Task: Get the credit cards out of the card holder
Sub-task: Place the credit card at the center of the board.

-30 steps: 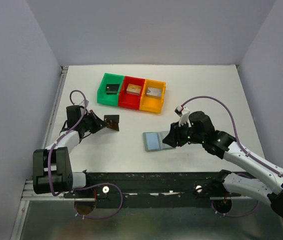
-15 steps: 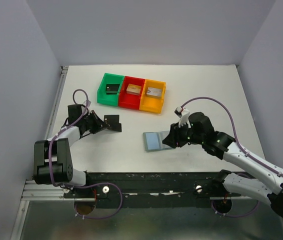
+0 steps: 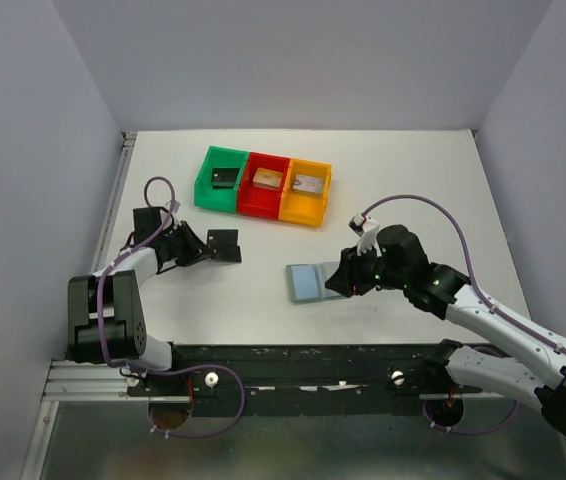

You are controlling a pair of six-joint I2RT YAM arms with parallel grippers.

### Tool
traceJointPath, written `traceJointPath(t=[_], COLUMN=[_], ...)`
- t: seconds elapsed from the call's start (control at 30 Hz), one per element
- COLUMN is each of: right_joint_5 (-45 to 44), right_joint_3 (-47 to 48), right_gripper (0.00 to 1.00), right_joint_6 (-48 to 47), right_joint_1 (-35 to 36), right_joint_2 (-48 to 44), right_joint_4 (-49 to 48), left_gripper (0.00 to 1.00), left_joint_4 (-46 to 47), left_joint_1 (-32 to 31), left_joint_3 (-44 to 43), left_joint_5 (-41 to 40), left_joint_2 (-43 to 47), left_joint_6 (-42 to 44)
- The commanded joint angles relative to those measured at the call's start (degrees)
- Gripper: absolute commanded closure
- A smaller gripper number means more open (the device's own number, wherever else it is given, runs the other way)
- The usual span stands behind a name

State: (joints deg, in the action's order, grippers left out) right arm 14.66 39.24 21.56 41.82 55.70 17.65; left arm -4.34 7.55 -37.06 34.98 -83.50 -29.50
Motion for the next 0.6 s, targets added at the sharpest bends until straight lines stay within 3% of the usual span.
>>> traceJointPath(t=[0.0, 0.57], right_joint_5=[0.1, -1.6], right_joint_3=[-0.7, 0.0], right_gripper=[0.53, 0.53], right_joint_6=[-0.6, -1.3], right_joint_1=[-0.1, -0.2], right_joint_2=[-0.5, -0.5], right_joint_4=[-0.6, 1.3], left_gripper=[0.8, 0.65], left_joint_4=[-3.2, -8.7], left_joint_1=[0.4, 2.3], left_joint_3=[-1.8, -4.8], left_joint_5=[-2.5, -7.3], left_joint_2=[0.2, 3.5], left_joint_6=[2.2, 3.4])
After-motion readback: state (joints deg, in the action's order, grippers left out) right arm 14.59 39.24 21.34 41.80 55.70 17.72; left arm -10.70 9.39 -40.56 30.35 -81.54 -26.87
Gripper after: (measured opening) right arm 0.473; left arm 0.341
